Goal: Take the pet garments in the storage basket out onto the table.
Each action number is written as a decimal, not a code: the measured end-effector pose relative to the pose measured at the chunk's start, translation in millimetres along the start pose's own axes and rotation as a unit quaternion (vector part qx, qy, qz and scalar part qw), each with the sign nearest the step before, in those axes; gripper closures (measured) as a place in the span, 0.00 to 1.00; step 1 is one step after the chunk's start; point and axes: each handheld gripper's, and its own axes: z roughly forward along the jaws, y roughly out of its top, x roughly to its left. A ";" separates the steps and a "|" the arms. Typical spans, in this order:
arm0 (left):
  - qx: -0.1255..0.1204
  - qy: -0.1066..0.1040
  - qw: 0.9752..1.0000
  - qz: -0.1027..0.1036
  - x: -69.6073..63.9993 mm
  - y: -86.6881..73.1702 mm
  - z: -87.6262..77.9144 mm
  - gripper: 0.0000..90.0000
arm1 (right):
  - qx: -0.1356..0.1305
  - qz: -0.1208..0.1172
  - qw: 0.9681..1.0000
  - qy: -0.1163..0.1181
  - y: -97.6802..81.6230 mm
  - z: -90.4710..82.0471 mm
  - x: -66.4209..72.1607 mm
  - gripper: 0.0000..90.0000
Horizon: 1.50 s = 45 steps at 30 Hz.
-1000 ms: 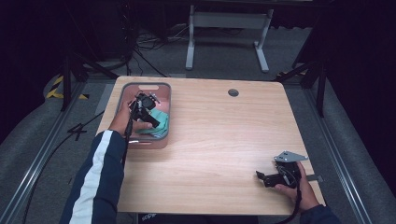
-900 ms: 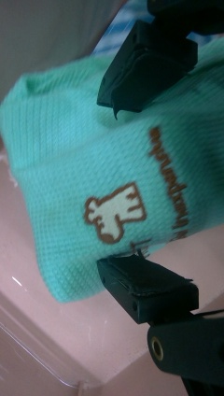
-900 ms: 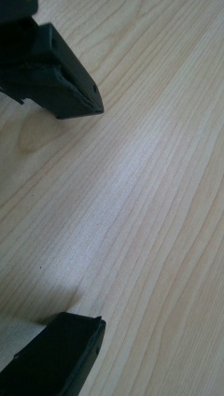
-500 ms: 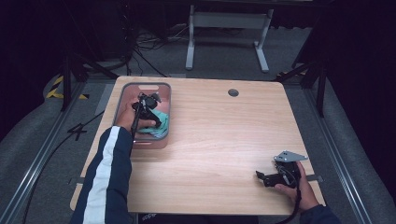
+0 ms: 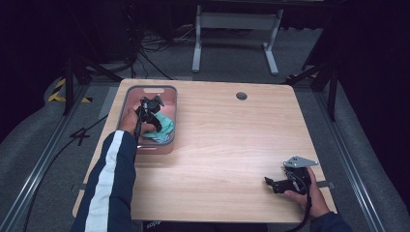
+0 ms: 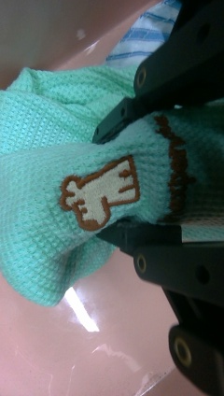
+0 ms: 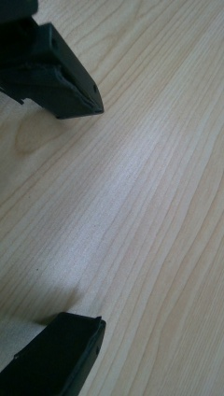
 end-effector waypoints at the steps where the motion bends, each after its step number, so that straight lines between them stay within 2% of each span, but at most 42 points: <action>1: 0.001 0.002 1.000 0.001 -1.5 0.1 -0.8 0.69 | 0.000 0.000 1.000 0.000 0.0 0.0 0.0 0.01; 4: -0.004 0.013 1.000 0.012 -6.3 0.0 -4.3 0.77 | 0.000 0.000 1.000 0.000 0.0 0.1 0.0 0.01; 7: -0.011 0.025 0.999 0.027 -9.7 0.8 -11.0 0.79 | 0.001 -0.001 1.000 0.001 0.2 0.1 -0.1 0.01; 8: -0.011 0.025 0.999 0.027 -9.7 0.8 -11.0 0.80 | 0.000 -0.001 1.000 0.001 0.2 0.1 -0.1 0.01; 9: -0.027 0.023 0.999 0.028 -10.0 0.0 -15.1 0.80 | 0.000 -0.001 1.000 0.001 0.2 0.1 -0.1 0.01; 11: -0.037 0.016 0.999 0.032 -9.5 -1.6 -19.8 0.80 | 0.000 -0.001 1.000 0.001 0.2 0.1 -0.1 0.01; 14: -0.047 0.017 0.998 0.027 -9.1 -3.8 -24.9 0.81 | 0.000 -0.001 1.000 0.001 0.2 0.1 -0.1 0.01; 15: -0.062 0.008 0.998 0.022 -7.3 -6.8 -30.2 0.81 | 0.000 -0.001 1.000 0.001 0.2 0.1 -0.1 0.01; 18: -0.071 0.012 0.997 0.019 -6.2 -9.9 -35.6 0.81 | 0.000 -0.001 1.000 0.001 0.2 0.1 -0.1 0.01; 19: -0.083 0.013 0.996 0.013 -4.9 -12.9 -40.2 0.81 | 0.000 -0.001 1.000 0.001 0.2 0.1 -0.1 0.01; 22: -0.085 0.016 0.996 0.014 -3.5 -15.0 -43.2 0.81 | 0.000 -0.001 1.000 0.001 0.2 0.1 -0.1 0.01; 24: -0.105 0.015 0.994 0.010 -2.8 -17.5 -47.3 0.81 | 0.001 -0.001 1.000 0.001 0.2 0.1 -0.1 0.01; 27: -0.115 0.016 0.993 0.011 -2.7 -19.9 -53.0 0.81 | 0.001 -0.001 1.000 0.001 0.2 0.1 -0.1 0.01; 33: -0.154 0.010 0.988 0.009 -4.3 -27.7 -69.0 0.81 | 0.001 -0.001 1.000 0.001 0.2 0.1 -0.1 0.01; 36: -0.181 0.005 0.983 0.008 -4.7 -33.5 -80.7 0.81 | 0.001 -0.001 1.000 0.001 0.2 0.1 -0.1 0.01; 37: -0.181 0.005 0.983 0.008 -4.7 -33.5 -80.7 0.81 | 0.001 -0.001 1.000 0.001 0.2 0.1 -0.1 0.01; 38: -0.197 0.007 0.980 0.007 -6.0 -37.0 -89.3 0.81 | 0.000 -0.001 1.000 0.001 0.2 0.1 -0.1 0.01; 39: -0.197 0.007 0.980 0.007 -6.0 -37.0 -89.3 0.81 | 0.000 -0.001 1.000 0.001 0.2 0.1 -0.1 0.01; 40: -0.210 0.007 0.978 0.010 -8.1 -39.7 -97.1 0.81 | 0.000 -0.001 1.000 0.001 0.2 0.1 -0.1 0.01; 41: -0.210 0.007 0.978 0.010 -8.1 -39.7 -97.1 0.81 | 0.000 -0.001 1.000 0.001 0.2 0.1 -0.1 0.01; 43: -0.230 0.006 0.973 0.013 -12.6 -43.1 -107.4 0.81 | 0.000 -0.001 1.000 0.001 0.0 0.0 -0.1 0.01; 45: -0.241 0.006 0.970 0.017 -16.7 -44.6 -113.6 0.81 | 0.000 0.000 1.000 0.002 -0.2 -0.4 -0.1 0.01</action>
